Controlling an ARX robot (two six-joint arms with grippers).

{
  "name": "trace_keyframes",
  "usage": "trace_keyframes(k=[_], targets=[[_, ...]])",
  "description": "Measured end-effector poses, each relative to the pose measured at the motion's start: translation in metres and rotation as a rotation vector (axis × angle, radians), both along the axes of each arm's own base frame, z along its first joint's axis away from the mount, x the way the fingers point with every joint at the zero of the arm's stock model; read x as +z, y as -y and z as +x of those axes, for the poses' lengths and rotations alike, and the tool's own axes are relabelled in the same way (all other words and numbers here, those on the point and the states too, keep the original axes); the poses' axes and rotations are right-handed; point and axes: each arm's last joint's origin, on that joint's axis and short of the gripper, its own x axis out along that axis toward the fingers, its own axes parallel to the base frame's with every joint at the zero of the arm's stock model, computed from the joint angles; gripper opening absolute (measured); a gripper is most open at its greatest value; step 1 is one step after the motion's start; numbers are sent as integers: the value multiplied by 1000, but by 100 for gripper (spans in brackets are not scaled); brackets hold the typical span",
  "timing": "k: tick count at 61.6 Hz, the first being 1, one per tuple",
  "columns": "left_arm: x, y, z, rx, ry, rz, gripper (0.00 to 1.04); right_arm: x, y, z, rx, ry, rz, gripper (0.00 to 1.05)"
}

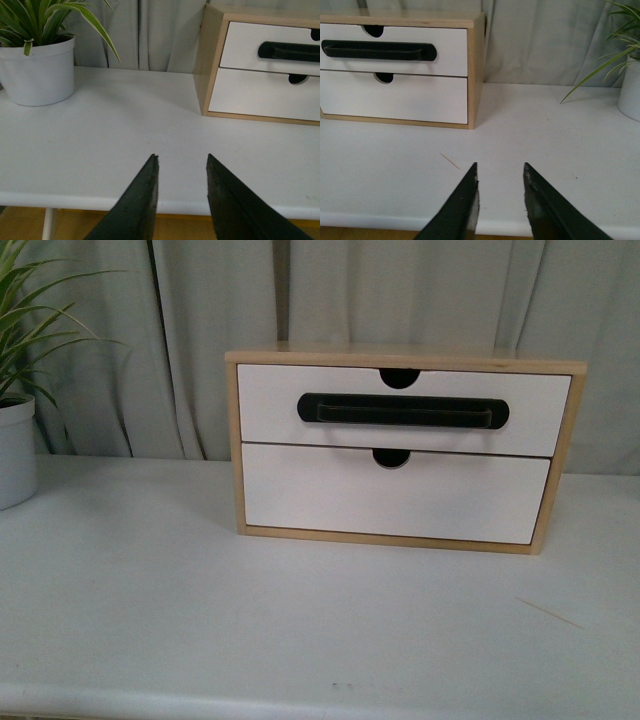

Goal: Close drawer sideways

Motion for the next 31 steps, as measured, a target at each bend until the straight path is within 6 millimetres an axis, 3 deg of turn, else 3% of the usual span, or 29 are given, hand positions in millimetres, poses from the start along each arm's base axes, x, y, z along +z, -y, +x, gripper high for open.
trace_keyframes(k=[5,8,31], targets=[[-4,-4,-3,6,5,6,6,-3,0,-2,0,5,8,10],[-6,-6,-4,7,5,9,4,-5,0,-4,0,6,9,1],[-18,-19,-11,9,5,18,4,-17,0,-11,2,6,14,1]])
